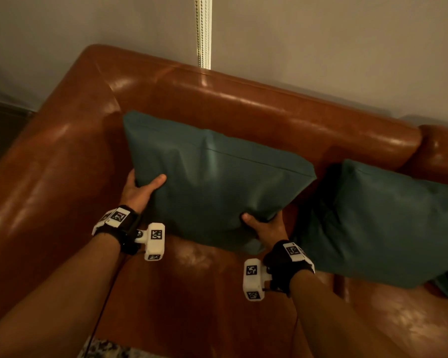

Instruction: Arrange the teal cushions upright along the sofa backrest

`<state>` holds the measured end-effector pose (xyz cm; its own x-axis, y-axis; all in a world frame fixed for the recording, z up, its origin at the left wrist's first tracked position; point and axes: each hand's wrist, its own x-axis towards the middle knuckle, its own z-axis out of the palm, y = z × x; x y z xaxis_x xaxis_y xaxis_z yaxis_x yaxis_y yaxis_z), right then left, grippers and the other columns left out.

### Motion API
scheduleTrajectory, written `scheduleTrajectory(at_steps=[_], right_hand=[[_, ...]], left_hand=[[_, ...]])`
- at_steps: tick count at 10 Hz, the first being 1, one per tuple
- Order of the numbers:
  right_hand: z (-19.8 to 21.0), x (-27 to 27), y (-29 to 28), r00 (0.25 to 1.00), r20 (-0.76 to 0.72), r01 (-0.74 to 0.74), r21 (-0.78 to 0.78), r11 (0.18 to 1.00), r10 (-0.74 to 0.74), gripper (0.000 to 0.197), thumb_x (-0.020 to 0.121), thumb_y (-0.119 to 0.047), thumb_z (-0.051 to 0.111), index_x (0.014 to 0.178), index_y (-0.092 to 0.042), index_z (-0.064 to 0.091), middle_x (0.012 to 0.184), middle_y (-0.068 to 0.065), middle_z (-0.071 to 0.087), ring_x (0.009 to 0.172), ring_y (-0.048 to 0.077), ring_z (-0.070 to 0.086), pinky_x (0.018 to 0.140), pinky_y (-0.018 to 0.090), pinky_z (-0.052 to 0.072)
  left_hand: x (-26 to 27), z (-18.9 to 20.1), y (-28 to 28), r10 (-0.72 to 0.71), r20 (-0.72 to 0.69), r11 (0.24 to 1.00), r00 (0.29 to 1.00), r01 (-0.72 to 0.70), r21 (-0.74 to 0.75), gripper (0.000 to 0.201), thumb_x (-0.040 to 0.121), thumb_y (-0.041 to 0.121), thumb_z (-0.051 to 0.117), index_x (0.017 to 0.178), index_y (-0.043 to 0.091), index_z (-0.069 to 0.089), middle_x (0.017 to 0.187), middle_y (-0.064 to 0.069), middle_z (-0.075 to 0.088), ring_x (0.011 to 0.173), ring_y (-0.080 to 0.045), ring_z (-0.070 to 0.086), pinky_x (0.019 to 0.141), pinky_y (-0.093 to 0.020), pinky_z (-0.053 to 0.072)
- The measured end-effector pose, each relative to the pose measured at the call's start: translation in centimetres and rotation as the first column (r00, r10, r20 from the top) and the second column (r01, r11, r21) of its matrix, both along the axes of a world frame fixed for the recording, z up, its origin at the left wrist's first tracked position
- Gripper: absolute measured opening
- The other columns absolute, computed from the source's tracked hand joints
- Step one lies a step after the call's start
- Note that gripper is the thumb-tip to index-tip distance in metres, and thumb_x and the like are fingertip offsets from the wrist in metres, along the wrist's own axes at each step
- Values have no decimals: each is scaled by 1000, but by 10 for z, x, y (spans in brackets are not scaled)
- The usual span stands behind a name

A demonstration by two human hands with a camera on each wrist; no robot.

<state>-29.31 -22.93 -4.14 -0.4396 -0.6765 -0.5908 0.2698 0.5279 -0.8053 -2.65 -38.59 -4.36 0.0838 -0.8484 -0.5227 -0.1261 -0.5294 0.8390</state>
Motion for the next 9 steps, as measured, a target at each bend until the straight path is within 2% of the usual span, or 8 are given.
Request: scheduleTrajectory(at_steps=[2, 3, 4, 5, 6, 7, 8, 9], right_hand=[[-12, -4, -11, 998, -57, 1, 33, 999, 0, 139, 25, -60, 90, 145, -26, 29, 144, 4, 50, 128, 28, 51, 108, 53, 42], [-20, -4, -18, 994, -98, 51, 32, 998, -47, 144, 21, -64, 88, 144, -26, 26, 146, 5, 47, 130, 27, 50, 109, 50, 41], [-24, -4, -23, 980, -193, 63, 69, 996, -48, 139, 31, -56, 91, 147, -25, 19, 151, 6, 40, 135, 28, 44, 112, 49, 37], [-30, -8, -25, 969, -243, 76, 92, 993, -51, 130, 47, -38, 92, 150, -23, 15, 154, 7, 34, 139, 29, 39, 114, 47, 34], [-24, -8, -18, 969, -245, 59, 94, 994, -34, 137, 39, -48, 90, 151, -29, 12, 154, 7, 34, 139, 29, 39, 113, 48, 35], [-17, -9, -6, 963, -267, 7, 99, 995, 20, 141, 40, -50, 89, 152, -32, 4, 156, 9, 31, 141, 30, 36, 113, 49, 34], [-4, -12, 9, 945, -317, -67, 68, 995, 86, 143, 41, -54, 87, 153, -34, 0, 158, 9, 27, 143, 29, 34, 114, 50, 33], [-2, -20, 34, 947, -304, -94, 54, 994, 106, 133, 56, -50, 86, 153, -33, -3, 162, 11, 18, 146, 30, 27, 116, 47, 31]], left_hand=[[-1, -12, -2, -13, -62, 1000, 998, 12, -5, 100, 55, 42, 84, 145, 33, 40, 131, 4, 60, 120, -22, 60, 105, -49, 47], [-4, -18, -8, -24, -28, 1000, 999, 24, -14, 83, 72, 28, 82, 144, 33, 40, 131, 4, 59, 119, -22, 59, 107, -49, 45], [-6, -18, -16, -25, 44, 998, 999, 27, -56, 89, 64, 37, 86, 142, 31, 44, 134, 4, 60, 119, -20, 60, 108, -45, 45], [-8, -24, -16, -10, 84, 997, 996, 16, -76, 104, 47, 53, 86, 141, 32, 46, 137, 3, 62, 120, -18, 61, 107, -41, 46], [-10, -22, -5, 19, 124, 996, 992, -8, -93, 94, 59, 50, 83, 143, 32, 45, 140, 2, 59, 124, -19, 59, 109, -40, 45], [-11, -16, 12, 56, 146, 992, 988, -39, -119, 92, 65, 50, 81, 146, 32, 41, 145, -1, 55, 130, -22, 55, 111, -42, 42], [-16, -9, 28, 42, 180, 978, 983, -3, -210, 95, 58, 49, 84, 142, 33, 42, 144, 1, 56, 128, -19, 56, 109, -42, 45], [-16, -25, 60, 11, 211, 968, 977, 42, -249, 106, 47, 54, 89, 139, 29, 44, 140, 0, 60, 125, -17, 59, 105, -41, 49]])
